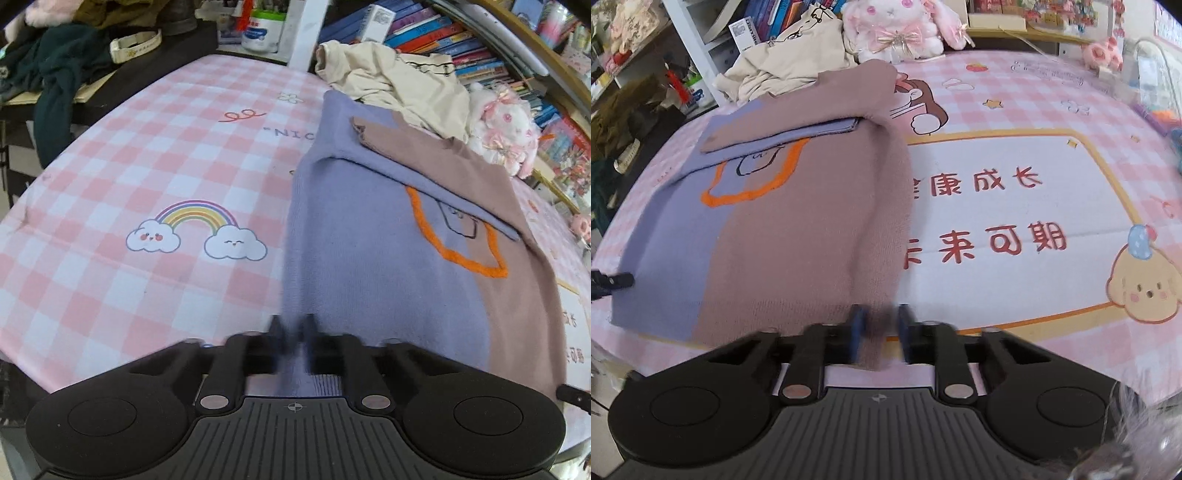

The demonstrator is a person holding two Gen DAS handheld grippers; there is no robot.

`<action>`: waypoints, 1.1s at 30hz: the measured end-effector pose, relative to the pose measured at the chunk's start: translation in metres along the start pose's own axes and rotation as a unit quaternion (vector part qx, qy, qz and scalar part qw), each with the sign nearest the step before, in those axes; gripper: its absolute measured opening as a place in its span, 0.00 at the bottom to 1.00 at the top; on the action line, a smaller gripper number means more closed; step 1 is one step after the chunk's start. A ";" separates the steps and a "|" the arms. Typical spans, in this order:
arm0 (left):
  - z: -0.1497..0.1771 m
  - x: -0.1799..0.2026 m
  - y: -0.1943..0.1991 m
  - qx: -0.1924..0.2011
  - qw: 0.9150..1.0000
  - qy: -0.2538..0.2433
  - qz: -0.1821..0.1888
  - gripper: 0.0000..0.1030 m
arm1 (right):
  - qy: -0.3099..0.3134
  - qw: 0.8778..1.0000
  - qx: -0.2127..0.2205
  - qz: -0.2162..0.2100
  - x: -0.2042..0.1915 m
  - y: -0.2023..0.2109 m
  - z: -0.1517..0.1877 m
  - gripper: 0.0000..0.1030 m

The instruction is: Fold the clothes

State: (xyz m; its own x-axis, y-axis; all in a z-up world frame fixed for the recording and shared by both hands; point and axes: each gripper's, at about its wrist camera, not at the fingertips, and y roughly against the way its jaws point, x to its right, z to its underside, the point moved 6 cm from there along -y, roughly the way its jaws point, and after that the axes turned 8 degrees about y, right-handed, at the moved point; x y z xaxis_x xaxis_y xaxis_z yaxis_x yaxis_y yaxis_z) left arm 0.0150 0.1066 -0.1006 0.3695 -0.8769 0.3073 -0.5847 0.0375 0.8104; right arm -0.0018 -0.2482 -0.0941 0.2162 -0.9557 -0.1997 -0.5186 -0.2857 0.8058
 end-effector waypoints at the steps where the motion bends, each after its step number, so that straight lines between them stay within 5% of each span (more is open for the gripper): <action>1: -0.001 0.004 0.006 0.007 1.000 0.001 0.014 0.05 | -0.016 1.000 0.005 -0.014 0.000 0.003 -0.003 0.06; 6: -0.005 0.021 0.017 0.013 0.998 -0.008 0.055 0.12 | -0.053 0.990 0.052 -0.122 -0.011 0.022 -0.020 0.06; 9: -0.004 0.014 0.005 -0.015 0.999 -0.013 0.030 0.17 | -0.065 0.992 0.019 -0.111 -0.009 0.010 -0.020 0.12; 12: 0.000 -0.004 0.002 -0.031 0.998 0.031 0.043 0.50 | -0.088 0.991 0.002 -0.101 -0.001 0.000 -0.011 0.25; 15: 0.004 -0.014 0.004 -0.025 0.996 0.058 0.067 0.53 | -0.118 0.988 -0.009 -0.101 0.006 -0.009 -0.001 0.28; 20: 0.000 -0.014 -0.001 -0.030 0.993 0.070 0.092 0.46 | -0.192 0.970 -0.007 -0.148 0.017 -0.015 0.000 0.29; 21: 0.000 -0.013 -0.003 -0.035 0.992 0.073 0.097 0.37 | -0.205 0.967 -0.009 -0.153 0.019 -0.016 0.000 0.27; 24: 0.002 -0.013 -0.004 -0.039 0.991 0.075 0.100 0.29 | -0.228 0.961 -0.017 -0.158 0.024 -0.016 0.004 0.15; 27: 0.008 -0.017 -0.004 -0.042 0.991 0.076 0.098 0.04 | -0.230 0.960 -0.020 -0.156 0.029 -0.014 0.012 0.07; 33: 0.024 -0.019 0.007 -0.051 0.988 0.093 0.111 0.04 | -0.206 0.968 -0.019 -0.141 0.035 0.001 0.022 0.07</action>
State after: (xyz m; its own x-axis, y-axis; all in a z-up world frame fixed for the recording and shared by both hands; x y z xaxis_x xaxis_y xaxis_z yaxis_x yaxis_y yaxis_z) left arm -0.0135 0.1117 -0.1126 0.3721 -0.7392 0.5613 -0.5940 0.2750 0.7560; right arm -0.0124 -0.2839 -0.1124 -0.0075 -0.7897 -0.6135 -0.4554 -0.5435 0.7052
